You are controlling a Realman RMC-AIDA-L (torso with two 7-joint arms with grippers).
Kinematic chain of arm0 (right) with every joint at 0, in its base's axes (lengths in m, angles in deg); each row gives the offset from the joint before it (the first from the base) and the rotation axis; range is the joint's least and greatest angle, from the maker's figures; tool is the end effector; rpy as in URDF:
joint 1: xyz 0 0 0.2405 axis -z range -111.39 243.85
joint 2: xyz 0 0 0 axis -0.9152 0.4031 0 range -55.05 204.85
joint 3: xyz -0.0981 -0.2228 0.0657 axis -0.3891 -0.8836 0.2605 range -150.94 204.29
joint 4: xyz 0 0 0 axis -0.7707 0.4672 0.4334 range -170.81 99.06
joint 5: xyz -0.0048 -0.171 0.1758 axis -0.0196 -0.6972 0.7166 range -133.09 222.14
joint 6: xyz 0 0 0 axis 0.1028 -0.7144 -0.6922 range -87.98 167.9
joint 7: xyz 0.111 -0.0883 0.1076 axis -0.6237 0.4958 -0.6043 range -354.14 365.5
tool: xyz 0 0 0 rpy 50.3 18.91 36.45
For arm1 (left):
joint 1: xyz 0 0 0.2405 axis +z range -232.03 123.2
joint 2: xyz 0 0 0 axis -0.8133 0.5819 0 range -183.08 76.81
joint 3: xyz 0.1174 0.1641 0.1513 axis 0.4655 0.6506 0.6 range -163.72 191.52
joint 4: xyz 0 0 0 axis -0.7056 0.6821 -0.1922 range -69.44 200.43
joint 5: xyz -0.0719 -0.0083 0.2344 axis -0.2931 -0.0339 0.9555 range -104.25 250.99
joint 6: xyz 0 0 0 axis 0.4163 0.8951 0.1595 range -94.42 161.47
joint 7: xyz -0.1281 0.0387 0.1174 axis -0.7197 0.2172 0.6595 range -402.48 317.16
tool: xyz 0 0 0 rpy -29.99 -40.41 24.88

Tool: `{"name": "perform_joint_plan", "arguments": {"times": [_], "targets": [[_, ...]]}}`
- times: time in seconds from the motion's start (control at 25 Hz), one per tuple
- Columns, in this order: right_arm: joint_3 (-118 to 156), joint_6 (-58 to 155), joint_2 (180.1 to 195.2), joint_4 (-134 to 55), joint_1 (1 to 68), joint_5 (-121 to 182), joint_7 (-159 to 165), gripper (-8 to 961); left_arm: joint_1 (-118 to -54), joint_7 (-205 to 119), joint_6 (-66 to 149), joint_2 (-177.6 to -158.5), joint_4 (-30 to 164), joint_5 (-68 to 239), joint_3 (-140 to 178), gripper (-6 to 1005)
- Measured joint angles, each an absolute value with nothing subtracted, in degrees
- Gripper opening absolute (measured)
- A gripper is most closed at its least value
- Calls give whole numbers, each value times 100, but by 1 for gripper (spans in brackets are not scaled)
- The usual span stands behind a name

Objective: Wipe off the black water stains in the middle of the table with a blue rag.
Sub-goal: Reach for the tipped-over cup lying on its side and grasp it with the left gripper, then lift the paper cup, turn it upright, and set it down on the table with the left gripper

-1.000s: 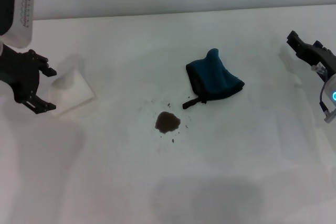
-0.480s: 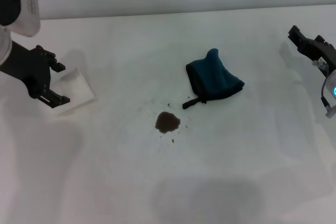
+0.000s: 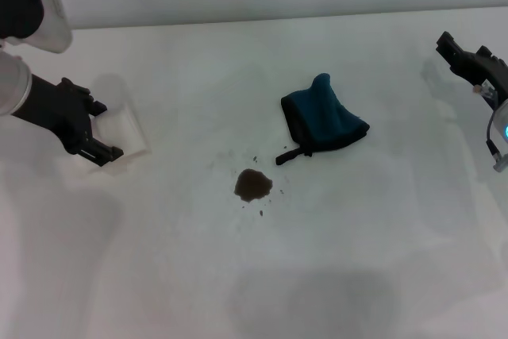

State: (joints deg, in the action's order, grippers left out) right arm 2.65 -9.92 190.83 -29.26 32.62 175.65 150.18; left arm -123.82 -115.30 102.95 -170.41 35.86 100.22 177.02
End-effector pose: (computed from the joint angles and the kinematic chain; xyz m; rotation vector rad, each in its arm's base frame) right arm 0.4025 0.4031 -0.0292 -1.3696 1.1638 0.7395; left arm -0.2592 0.4660 -0.0313 -2.8233 -0.2334 0.4867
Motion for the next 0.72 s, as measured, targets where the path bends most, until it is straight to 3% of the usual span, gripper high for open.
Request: {"name": "perform_joint_plan", "arguments": {"times": [0.72], "targets": [[233, -970, 19092, -2938, 3321, 17566, 15039, 831, -11958, -11622, 9937, -17033, 4031, 9573, 17702, 861]]}}
